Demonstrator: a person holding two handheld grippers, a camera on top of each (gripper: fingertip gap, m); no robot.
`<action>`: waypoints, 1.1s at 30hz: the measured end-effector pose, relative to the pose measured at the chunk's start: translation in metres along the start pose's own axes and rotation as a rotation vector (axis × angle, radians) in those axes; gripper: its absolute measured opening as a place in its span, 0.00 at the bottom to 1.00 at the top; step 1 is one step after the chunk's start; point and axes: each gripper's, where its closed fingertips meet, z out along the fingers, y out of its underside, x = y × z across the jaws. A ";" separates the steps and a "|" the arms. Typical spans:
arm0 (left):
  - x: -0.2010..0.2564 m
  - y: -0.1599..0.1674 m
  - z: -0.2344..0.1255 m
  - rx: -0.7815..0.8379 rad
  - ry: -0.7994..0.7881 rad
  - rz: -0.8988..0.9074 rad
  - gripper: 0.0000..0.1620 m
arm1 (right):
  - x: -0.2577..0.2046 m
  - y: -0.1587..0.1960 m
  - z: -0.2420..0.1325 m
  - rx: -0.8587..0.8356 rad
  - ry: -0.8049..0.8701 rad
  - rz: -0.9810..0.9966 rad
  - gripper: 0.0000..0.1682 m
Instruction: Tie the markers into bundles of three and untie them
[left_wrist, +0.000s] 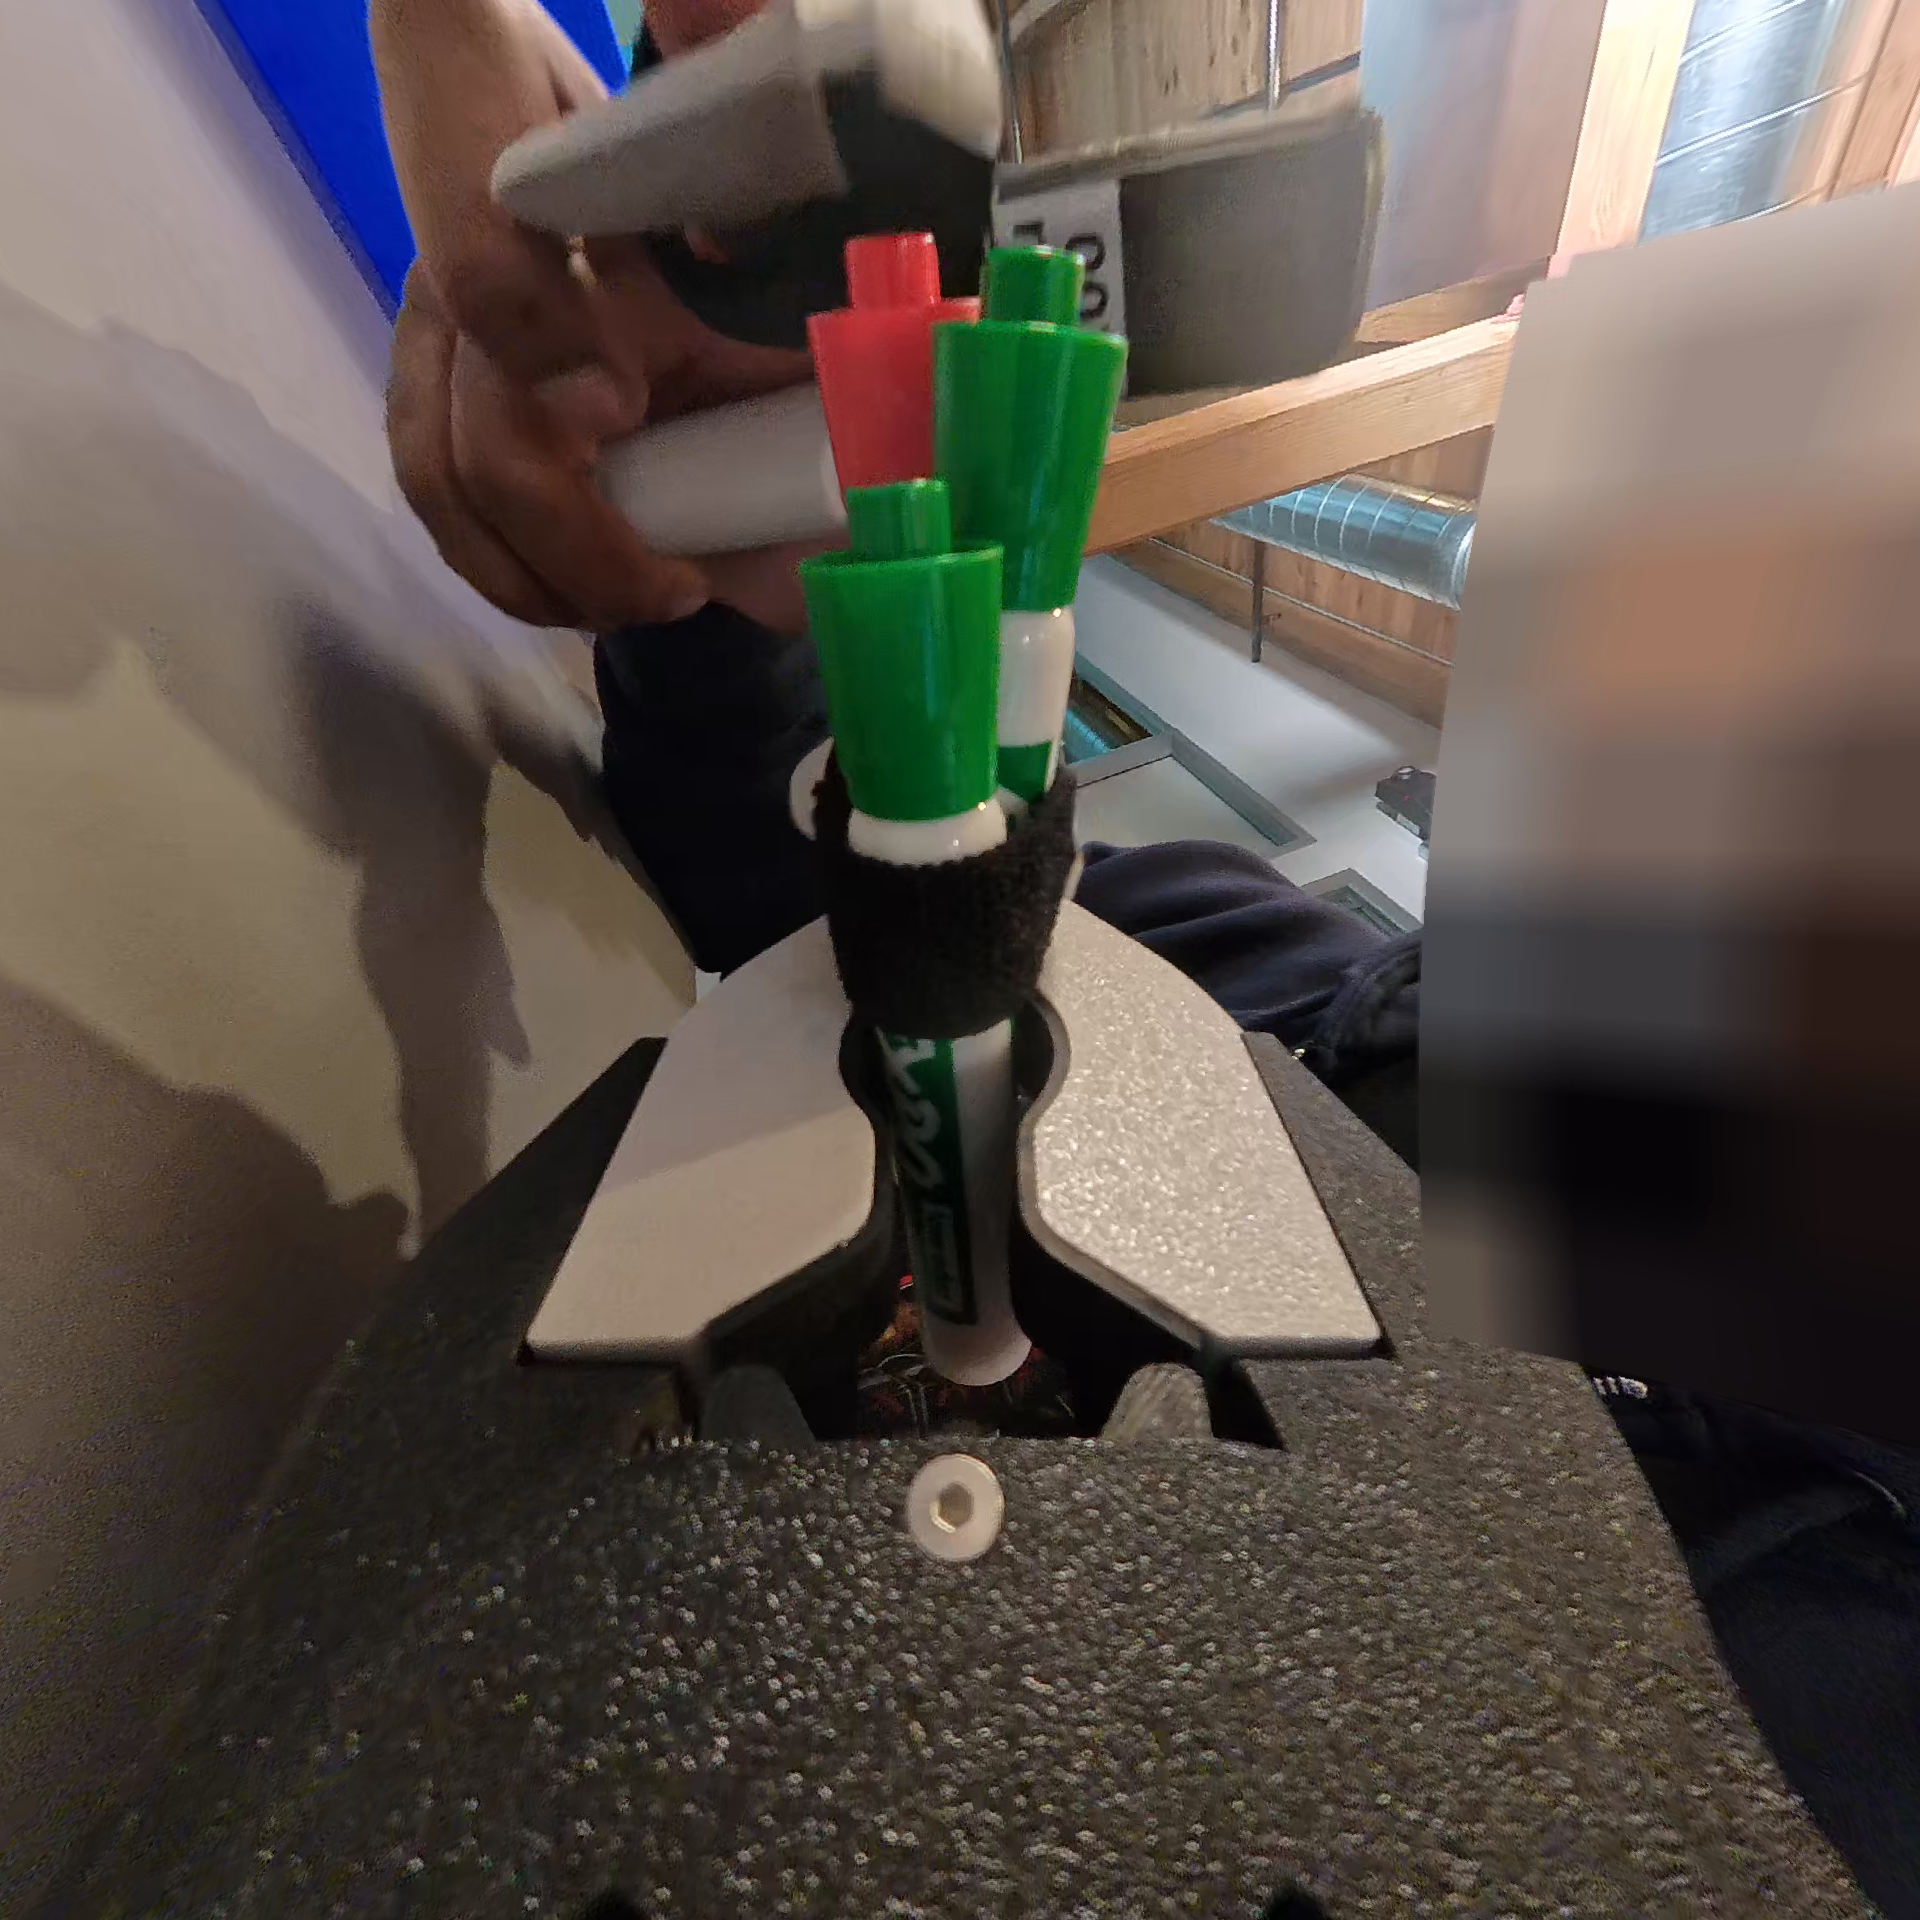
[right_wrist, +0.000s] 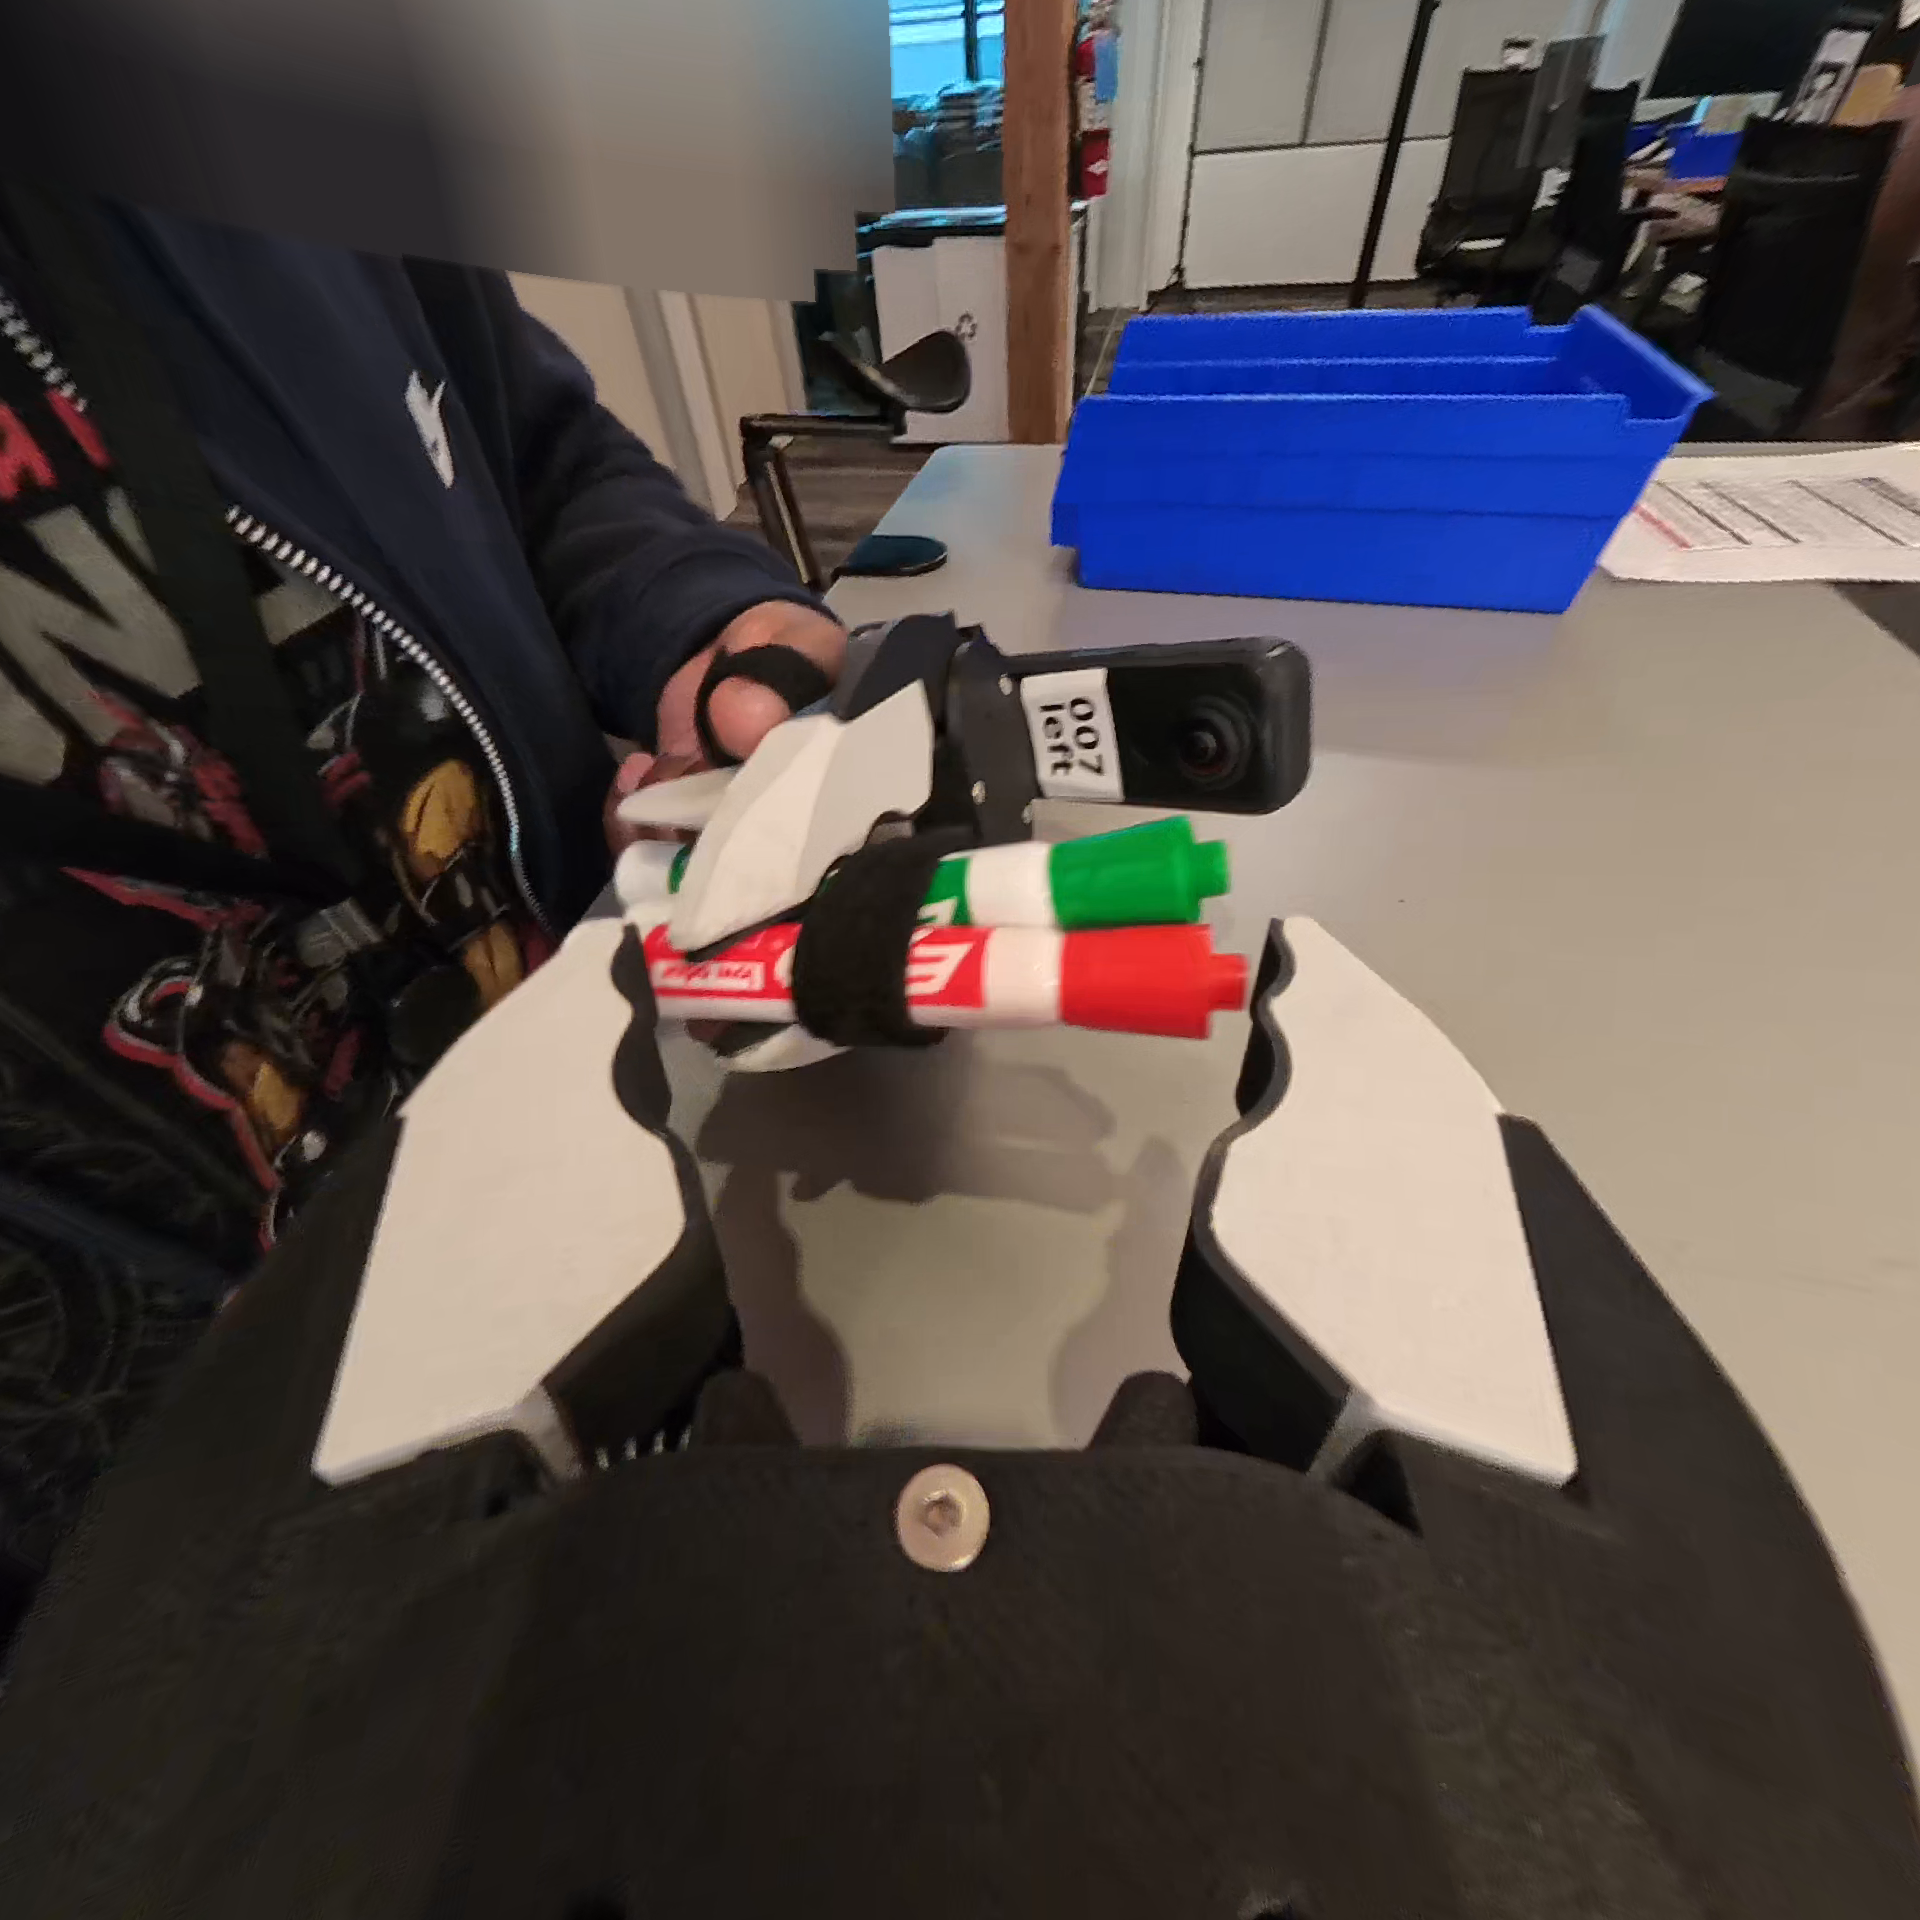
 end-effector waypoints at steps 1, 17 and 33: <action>0.001 0.000 0.000 0.006 0.009 -0.005 0.12 | -0.003 0.002 0.002 -0.011 -0.001 -0.012 0.68; -0.007 0.000 -0.001 0.104 -0.025 0.012 0.12 | 0.001 0.006 0.007 -0.039 0.181 -0.055 0.65; 0.000 -0.048 -0.030 0.488 0.018 0.151 0.12 | 0.006 0.010 0.031 -0.072 0.680 -0.253 0.66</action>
